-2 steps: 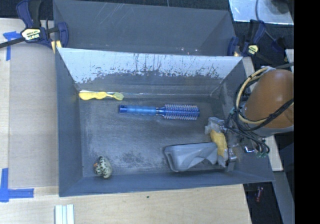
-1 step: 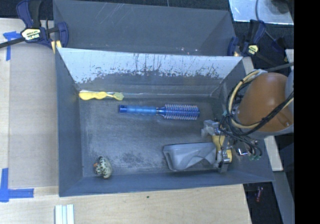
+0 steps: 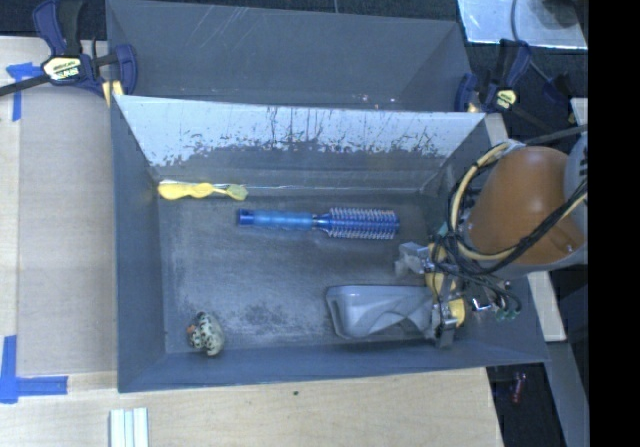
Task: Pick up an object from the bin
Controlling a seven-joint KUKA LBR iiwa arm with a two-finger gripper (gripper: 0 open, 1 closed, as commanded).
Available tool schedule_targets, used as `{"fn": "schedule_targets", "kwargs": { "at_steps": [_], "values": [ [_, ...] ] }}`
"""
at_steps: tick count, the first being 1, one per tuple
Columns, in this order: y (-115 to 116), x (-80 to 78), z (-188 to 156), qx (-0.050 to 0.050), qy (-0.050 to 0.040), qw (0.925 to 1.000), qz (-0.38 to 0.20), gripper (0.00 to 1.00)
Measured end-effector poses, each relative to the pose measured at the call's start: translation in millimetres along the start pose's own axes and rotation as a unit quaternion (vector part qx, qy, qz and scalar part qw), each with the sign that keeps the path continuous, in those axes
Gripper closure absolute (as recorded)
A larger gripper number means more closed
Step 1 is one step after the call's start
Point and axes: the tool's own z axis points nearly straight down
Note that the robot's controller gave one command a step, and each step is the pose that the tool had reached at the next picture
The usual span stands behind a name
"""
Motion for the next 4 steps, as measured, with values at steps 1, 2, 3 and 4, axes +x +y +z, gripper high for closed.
{"fn": "schedule_targets", "kwargs": {
  "at_steps": [1, 2, 3, 4],
  "values": [
    [25, -8.0, 1, 0.000, 0.0017, 0.9999, 0.011, 0.00],
    [35, -10.4, 2, 0.000, 0.0024, 0.9992, -0.039, 0.00],
    [24, -7.1, 2, 0.000, 0.0020, 0.9996, -0.027, 0.00],
    [53, -10.3, 1, 0.001, 0.0016, 0.9993, -0.037, 0.00]
  ]
}}
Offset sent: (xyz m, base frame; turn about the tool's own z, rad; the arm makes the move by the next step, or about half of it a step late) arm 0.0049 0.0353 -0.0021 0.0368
